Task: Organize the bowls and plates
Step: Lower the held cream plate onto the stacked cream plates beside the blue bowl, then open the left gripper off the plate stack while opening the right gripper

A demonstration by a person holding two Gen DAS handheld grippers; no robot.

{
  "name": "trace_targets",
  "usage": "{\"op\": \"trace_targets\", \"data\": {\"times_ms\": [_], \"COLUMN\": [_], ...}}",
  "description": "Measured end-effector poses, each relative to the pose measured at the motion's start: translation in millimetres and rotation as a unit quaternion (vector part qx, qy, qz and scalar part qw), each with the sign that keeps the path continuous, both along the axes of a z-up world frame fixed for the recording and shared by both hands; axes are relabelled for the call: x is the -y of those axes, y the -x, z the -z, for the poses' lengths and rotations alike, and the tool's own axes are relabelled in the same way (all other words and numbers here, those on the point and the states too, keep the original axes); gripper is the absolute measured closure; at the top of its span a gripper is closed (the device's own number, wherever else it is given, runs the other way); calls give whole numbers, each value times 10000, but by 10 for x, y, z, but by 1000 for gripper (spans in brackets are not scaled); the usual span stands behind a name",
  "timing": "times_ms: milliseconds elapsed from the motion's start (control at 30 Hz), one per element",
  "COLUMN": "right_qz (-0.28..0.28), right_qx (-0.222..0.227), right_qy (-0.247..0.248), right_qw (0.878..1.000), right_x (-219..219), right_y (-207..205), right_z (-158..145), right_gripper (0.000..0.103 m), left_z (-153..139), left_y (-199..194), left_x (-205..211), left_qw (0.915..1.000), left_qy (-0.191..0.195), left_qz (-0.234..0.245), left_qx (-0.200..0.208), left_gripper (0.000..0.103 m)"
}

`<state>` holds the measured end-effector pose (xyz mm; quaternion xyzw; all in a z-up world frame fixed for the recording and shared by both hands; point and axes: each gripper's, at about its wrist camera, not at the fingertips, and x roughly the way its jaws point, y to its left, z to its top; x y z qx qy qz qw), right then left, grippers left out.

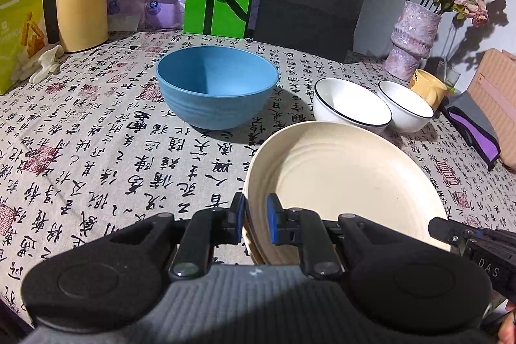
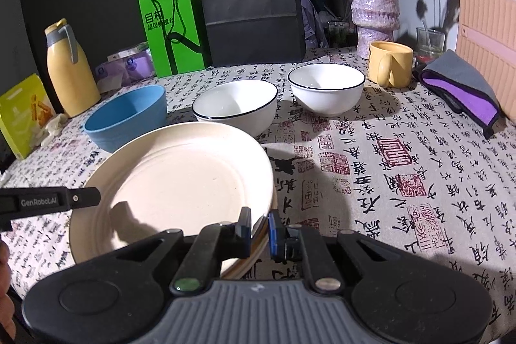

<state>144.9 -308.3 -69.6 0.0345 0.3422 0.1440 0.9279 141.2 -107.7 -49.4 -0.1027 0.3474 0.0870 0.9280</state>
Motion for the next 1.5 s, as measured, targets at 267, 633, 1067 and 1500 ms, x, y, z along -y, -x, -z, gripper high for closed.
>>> {"op": "trace_targets", "data": {"times_ms": [267,633,1067,1500], "right_qz": [-32,-44,-51,-58], "right_qx": [150,211,181,95], "right_qy": [365,682,667,425], "right_qw": [9992,9974,9976,9990], "right_x": [-97,-183,-179,-125], "right_y": [24,50,47,30], "right_z": [9,24,30,38], "right_gripper": [92,91,91,88], "left_z": [16,34,100,89], "left_y": [-1,-20,-44,-25], "left_x": [13,115,199,149], "left_qw": [9999,9987,9959,9977], "left_qy": [-124,-509,-889,-650], "left_qz": [26,76,143,176], "left_qx": [-16,-50,-114,-33], "left_gripper": [88,88,88,82]}}
